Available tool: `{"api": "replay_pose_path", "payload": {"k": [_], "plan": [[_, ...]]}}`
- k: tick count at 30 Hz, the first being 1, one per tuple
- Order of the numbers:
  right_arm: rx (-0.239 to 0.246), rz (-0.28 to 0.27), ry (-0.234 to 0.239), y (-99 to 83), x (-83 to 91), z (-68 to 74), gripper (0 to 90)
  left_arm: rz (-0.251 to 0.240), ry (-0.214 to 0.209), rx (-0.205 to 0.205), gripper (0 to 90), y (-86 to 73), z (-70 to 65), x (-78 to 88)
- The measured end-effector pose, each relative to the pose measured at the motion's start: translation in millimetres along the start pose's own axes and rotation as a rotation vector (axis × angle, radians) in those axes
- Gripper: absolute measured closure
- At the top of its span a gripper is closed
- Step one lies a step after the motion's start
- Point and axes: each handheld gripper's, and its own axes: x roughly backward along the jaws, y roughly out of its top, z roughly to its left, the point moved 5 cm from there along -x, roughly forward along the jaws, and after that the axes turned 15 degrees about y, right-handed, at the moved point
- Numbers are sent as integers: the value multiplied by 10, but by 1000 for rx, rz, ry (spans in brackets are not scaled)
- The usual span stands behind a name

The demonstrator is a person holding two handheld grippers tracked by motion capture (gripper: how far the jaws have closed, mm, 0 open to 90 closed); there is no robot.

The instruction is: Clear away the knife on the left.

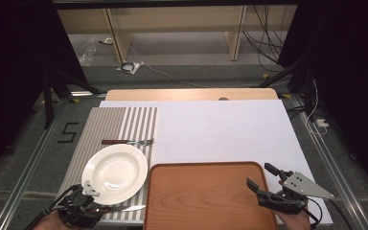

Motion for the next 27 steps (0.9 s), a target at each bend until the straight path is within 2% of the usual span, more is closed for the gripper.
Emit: {"api": "replay_pose_path", "payload": {"k": [17,23,26,27], "plan": [[-2,1,1,1,1,-4,212,60,-16,-107,559,77,-107,-13],[-1,4,3,-3,-5,0,212,67,-19,-154,629,115,-152,-10],[-4,3,4,-2,-5,1,212,68,-16,-162,652,131,-170,-8],[-2,4,5,-3,-7,0,212,67,-11,-182,660,151,-185,-7]]}}
